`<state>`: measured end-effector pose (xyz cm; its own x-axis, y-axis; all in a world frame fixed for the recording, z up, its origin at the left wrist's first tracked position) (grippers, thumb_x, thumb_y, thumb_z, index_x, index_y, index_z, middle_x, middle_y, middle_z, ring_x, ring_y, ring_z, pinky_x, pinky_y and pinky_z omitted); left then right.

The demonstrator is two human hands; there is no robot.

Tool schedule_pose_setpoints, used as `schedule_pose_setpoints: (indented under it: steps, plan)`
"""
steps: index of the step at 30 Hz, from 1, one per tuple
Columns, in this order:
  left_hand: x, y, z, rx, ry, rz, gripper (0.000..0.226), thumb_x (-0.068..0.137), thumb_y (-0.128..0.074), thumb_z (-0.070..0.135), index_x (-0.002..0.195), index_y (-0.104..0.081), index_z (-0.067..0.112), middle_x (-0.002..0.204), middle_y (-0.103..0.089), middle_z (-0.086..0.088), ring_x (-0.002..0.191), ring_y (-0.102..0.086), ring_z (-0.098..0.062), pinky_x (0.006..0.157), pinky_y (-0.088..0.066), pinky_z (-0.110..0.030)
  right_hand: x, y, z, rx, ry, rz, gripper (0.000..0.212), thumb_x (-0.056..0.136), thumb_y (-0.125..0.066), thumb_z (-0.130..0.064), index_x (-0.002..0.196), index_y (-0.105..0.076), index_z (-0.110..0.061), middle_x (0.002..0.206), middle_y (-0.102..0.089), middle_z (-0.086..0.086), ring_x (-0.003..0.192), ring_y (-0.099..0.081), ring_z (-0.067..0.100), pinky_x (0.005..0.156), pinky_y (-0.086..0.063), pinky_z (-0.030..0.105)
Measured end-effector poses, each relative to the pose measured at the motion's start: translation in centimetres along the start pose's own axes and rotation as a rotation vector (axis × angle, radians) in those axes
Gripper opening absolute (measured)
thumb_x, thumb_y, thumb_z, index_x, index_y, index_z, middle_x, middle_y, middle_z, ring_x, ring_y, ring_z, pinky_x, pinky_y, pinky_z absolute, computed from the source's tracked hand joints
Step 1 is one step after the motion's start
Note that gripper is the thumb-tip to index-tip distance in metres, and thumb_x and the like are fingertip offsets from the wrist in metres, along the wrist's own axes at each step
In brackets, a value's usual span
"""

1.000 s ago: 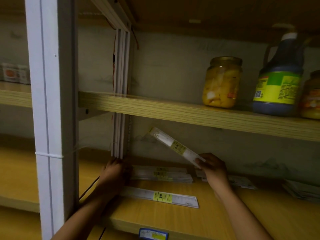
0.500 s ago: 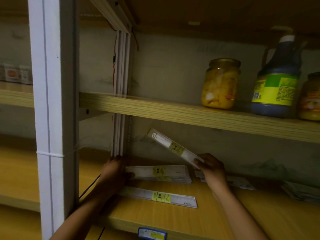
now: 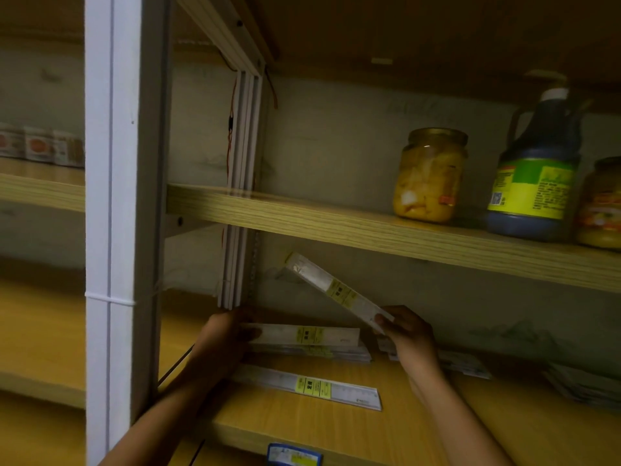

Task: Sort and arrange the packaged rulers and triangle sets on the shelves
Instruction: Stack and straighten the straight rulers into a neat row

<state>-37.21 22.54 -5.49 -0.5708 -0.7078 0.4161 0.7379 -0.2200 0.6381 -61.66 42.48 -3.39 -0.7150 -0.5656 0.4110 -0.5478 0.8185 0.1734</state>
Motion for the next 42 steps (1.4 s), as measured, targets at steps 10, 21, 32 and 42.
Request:
schedule_pose_setpoints:
  steps: [10, 21, 32, 42]
  plan:
    - [-0.5, 2.4, -1.2, -0.182, -0.061, 0.355, 0.009, 0.091, -0.060, 0.016, 0.098, -0.056, 0.017, 0.085, -0.056, 0.013, 0.077, -0.059, -0.002, 0.060, -0.042, -0.013, -2.9, 0.1, 1.0, -0.030, -0.131, -0.262, 0.017, 0.087, -0.069, -0.017, 0.104, -0.067, -0.015, 0.099, -0.071, -0.001, 0.091, -0.066, 0.011, 0.062, -0.048, 0.010]
    - [-1.3, 3.7, -1.0, -0.255, -0.033, 0.541, 0.009, 0.091, -0.060, 0.013, 0.097, -0.055, 0.009, 0.082, -0.058, 0.006, 0.070, -0.056, 0.002, 0.049, -0.043, -0.011, -5.1, -1.5, 0.6, -0.190, -0.005, -0.450, 0.012, 0.083, -0.075, -0.013, 0.093, -0.071, -0.019, 0.092, -0.073, -0.003, 0.077, -0.065, 0.010, 0.064, -0.050, 0.019]
    - [-0.9, 2.7, -0.1, -0.228, -0.079, 0.381, 0.008, 0.092, -0.058, 0.014, 0.098, -0.053, 0.013, 0.086, -0.053, 0.010, 0.075, -0.056, 0.000, 0.053, -0.043, -0.010, -5.5, -1.9, 1.1, -0.395, 0.062, -0.441, 0.011, 0.077, -0.079, -0.027, 0.086, -0.074, -0.033, 0.097, -0.059, -0.006, 0.090, -0.057, 0.008, 0.076, -0.045, 0.018]
    - [-1.4, 0.4, 0.8, -0.271, -0.060, 0.064, 0.007, 0.091, -0.060, 0.020, 0.086, -0.061, 0.025, 0.095, -0.061, 0.010, 0.089, -0.059, -0.002, 0.067, -0.045, -0.017, -2.8, 1.9, 1.5, -0.186, 0.091, 0.091, 0.017, 0.088, -0.064, 0.002, 0.088, -0.065, -0.016, 0.090, -0.068, -0.001, 0.087, -0.065, 0.012, 0.073, -0.050, 0.022]
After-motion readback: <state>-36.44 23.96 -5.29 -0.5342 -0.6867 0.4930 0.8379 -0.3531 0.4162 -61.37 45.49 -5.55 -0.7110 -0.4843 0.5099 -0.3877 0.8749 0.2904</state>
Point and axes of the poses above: each hand's wrist, its own x-axis towards the middle knuckle, its own y-axis out of the back of the hand, z = x × y, the point moved 6 cm from there along x, towards the middle knuckle
